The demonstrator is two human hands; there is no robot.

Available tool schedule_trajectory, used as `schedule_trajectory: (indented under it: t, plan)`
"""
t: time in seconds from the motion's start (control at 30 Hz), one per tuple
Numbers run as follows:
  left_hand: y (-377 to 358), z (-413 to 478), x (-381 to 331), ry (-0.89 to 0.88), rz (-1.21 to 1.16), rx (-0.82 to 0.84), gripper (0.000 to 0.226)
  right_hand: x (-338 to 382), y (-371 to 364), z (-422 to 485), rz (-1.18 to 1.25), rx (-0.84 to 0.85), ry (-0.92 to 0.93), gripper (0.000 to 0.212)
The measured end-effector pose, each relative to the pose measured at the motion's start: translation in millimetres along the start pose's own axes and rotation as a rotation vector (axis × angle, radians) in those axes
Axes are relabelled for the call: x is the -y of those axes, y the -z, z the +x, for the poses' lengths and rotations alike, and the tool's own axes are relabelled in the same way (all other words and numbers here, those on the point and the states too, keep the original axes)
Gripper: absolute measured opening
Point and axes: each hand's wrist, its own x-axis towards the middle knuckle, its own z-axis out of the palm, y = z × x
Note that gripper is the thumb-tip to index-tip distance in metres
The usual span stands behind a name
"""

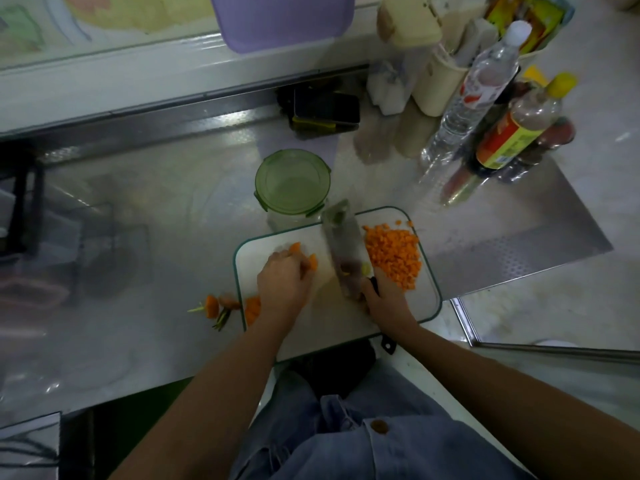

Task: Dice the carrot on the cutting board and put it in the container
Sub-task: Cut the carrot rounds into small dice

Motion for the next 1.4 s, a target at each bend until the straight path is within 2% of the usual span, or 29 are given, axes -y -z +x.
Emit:
schedule_trajectory:
  t: [0.13,0.23,0.33,0.5,0.7,0.83,0.93,1.03,1.17,1.27,1.4]
  plan:
    - [-9.3,-6.1,-30.2,-0.100,-0.001,0.092,0.014,-0.4,14.8,-6.2,-0.073,-0.120,0.073,0.011]
    - [-19.4,-10.8,-45.1,-0.090,-0.040,0.119,0.013,4.2,25.5,-8.9,-0.212,-0.097,0.151,0.015]
    - [-24.7,-12.9,-49.8,-0.062,-0.074,0.085,0.013,6.3,27.9,-10.6,-0.341,-0.064,0.191,0.009]
    - [-27.8,-10.0,-47.7,0.038,-0.124,0.064,0.016,7.9,25.2,-13.8,-0.434,-0.027,0.204,0.012]
    - [-26.3,-9.4,-49.8,0.060,-0.103,0.086,0.018,5.2,15.6,-13.2,-0.526,-0.015,0.179,0.010]
    - [-25.4,-11.5,-50.7,0.040,-0.085,0.107,0.019,5.9,9.7,-10.1,-0.494,-0.038,0.186,0.012]
    - [-23.5,-12.3,-52.4,-0.034,-0.077,0.148,0.020,5.0,12.3,-4.6,-0.383,-0.108,0.160,0.014]
    - [-22.0,-13.7,-49.9,-0.086,-0.124,0.163,0.023,0.7,17.2,-3.5,-0.247,-0.140,0.142,0.006]
    - [-14.3,-13.9,-34.9,-0.003,-0.186,0.009,0.015,5.2,12.6,-9.1,-0.064,-0.057,0.074,0.017]
    - [-6.7,-10.6,-16.1,0.064,-0.135,-0.114,0.009,3.2,5.0,-10.9,-0.063,-0.002,0.071,0.018]
    - [1.2,-6.0,7.5,0.111,-0.073,-0.147,0.010,-4.8,3.6,-5.7,-0.090,-0.065,0.011,0.015]
